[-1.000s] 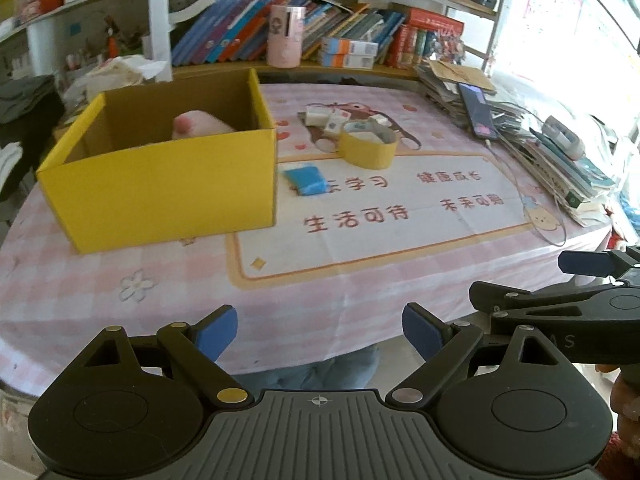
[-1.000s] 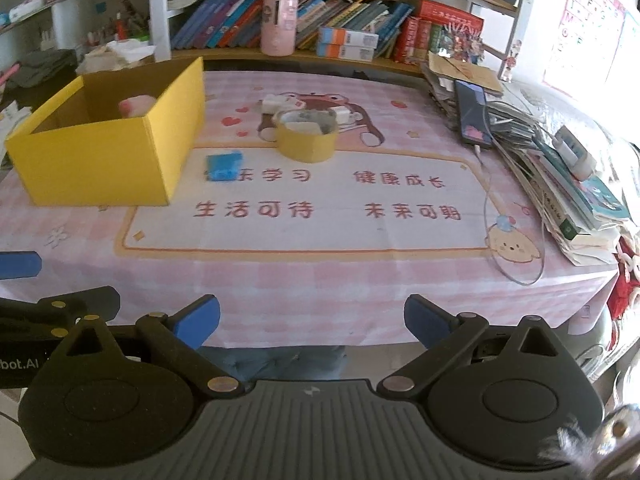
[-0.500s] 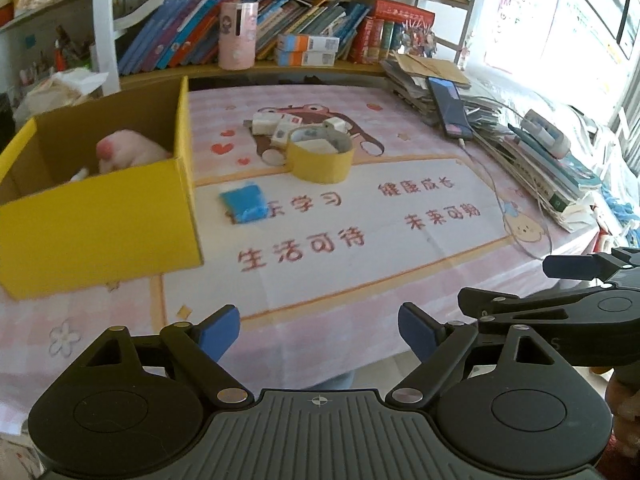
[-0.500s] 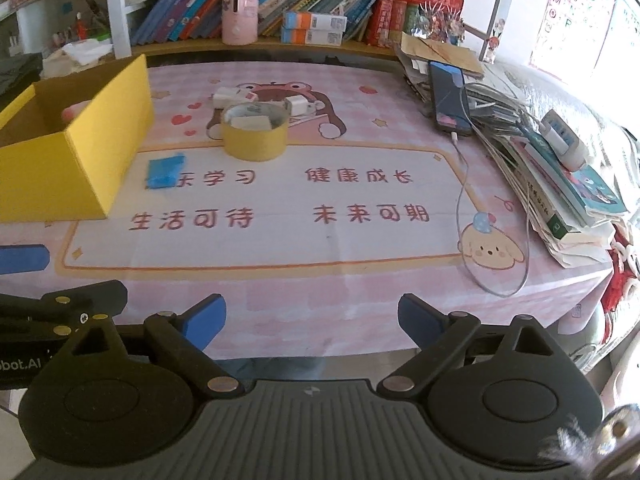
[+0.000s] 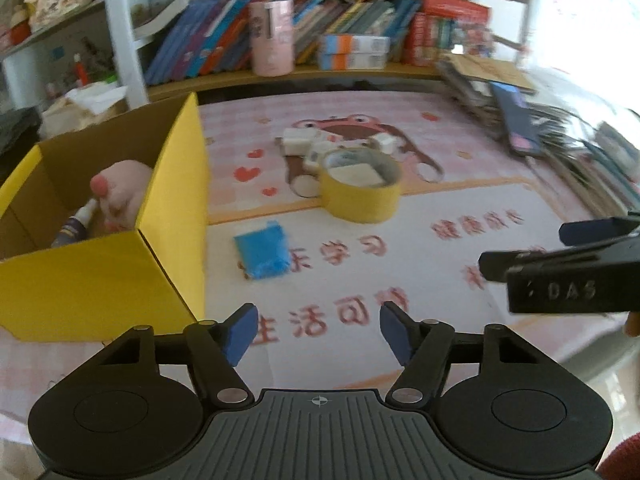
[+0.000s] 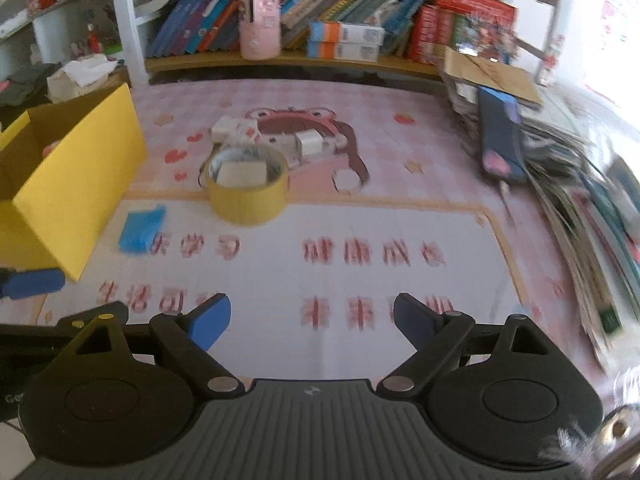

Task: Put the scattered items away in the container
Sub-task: 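Move left tool toward the blue sponge while right tool approaches the yellow tape roll, then close left tool on the blue sponge while right tool grasps the yellow tape roll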

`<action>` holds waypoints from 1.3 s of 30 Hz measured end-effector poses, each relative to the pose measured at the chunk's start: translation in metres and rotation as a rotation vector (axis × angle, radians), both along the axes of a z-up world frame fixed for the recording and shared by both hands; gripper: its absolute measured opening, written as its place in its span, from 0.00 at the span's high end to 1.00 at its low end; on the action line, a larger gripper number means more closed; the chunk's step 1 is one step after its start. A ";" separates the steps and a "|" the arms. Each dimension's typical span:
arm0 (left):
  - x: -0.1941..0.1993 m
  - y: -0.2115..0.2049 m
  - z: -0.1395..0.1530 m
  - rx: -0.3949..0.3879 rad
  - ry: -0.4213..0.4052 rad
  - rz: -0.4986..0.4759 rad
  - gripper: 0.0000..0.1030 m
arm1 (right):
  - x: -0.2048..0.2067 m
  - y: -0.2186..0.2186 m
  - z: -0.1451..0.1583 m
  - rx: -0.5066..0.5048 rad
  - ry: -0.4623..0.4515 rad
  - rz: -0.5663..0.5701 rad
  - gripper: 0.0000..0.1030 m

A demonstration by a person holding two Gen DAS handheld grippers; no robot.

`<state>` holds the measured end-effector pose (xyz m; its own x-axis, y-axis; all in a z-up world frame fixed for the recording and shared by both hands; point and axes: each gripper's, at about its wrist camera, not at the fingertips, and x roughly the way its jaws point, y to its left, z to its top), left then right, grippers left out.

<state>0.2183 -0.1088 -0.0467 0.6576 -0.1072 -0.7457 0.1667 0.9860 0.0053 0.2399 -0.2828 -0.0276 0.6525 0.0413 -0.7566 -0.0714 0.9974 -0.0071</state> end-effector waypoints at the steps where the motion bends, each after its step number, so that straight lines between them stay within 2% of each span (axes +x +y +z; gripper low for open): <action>1: 0.005 -0.001 -0.001 0.007 0.001 0.024 0.35 | 0.009 -0.001 0.000 0.005 0.003 0.016 0.13; 8: 0.033 -0.017 -0.005 0.059 0.000 0.121 0.39 | 0.065 -0.004 -0.005 0.037 0.012 0.152 0.13; 13: 0.052 -0.020 -0.015 0.092 0.007 0.210 0.50 | 0.095 0.000 -0.012 0.053 0.022 0.237 0.13; 17: 0.067 -0.019 -0.024 0.084 0.019 0.279 0.51 | 0.118 0.005 -0.018 0.063 0.039 0.289 0.13; 26: 0.093 -0.023 -0.040 0.106 0.041 0.359 0.51 | 0.154 0.019 -0.030 0.062 0.071 0.389 0.12; 31: 0.099 -0.017 -0.049 0.085 0.079 0.411 0.51 | 0.168 0.030 -0.036 0.056 0.084 0.432 0.12; 36: 0.105 -0.013 -0.049 0.058 0.071 0.444 0.51 | 0.177 0.033 -0.043 0.045 0.105 0.462 0.10; 38: 0.105 -0.010 -0.049 0.018 0.074 0.457 0.57 | 0.179 0.033 -0.045 0.050 0.115 0.478 0.14; 39: 0.105 -0.011 -0.049 0.010 0.074 0.456 0.59 | 0.178 0.032 -0.045 0.058 0.116 0.484 0.19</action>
